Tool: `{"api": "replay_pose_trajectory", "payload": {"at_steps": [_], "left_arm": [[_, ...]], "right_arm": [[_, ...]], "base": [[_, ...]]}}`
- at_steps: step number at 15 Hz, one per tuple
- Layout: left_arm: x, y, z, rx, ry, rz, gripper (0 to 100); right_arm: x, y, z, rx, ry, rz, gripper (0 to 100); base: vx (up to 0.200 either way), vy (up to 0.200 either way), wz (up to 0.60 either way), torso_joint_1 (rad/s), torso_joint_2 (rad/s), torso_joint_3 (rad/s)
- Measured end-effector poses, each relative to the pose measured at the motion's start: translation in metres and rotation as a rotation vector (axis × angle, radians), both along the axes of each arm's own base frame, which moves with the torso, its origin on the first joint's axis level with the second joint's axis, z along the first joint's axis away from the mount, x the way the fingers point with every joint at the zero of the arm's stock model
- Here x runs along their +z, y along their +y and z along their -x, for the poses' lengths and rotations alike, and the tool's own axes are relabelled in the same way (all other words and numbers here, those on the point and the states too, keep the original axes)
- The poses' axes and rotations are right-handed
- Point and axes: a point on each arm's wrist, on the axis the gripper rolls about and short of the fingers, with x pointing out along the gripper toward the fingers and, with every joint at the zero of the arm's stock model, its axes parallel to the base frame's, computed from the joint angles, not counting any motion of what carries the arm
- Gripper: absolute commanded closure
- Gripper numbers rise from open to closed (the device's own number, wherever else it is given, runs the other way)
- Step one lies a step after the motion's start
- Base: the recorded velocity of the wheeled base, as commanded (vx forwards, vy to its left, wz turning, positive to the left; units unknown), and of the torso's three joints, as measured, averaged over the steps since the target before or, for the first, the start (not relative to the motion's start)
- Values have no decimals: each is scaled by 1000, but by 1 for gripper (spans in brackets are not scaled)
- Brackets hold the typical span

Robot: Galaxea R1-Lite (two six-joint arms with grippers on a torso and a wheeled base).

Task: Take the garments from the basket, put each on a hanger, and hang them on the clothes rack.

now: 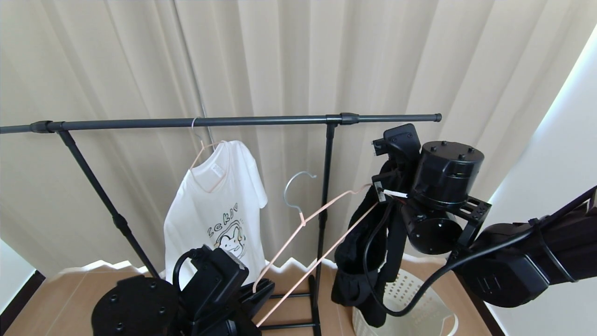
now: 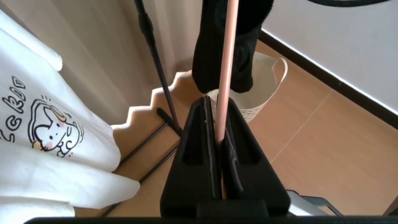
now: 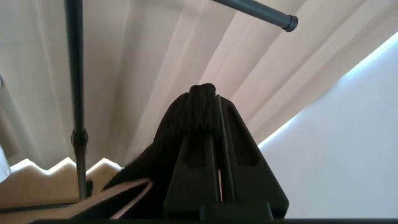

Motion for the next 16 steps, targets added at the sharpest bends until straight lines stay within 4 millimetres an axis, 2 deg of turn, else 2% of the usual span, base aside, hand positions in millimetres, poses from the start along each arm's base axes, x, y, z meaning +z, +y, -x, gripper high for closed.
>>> {"api": "replay_pose_trajectory", "payload": {"at_steps": [6, 16], "left_arm": [[1, 0, -1, 4, -16, 19, 100], [5, 4, -8, 39, -44, 45, 100]], "right_arm": [[2, 15, 24, 81, 3, -7, 100], [5, 55, 73, 265, -2, -62, 100]], "base": [[0, 0, 0, 0, 0, 0], [0, 0, 0, 0, 0, 0]]}}
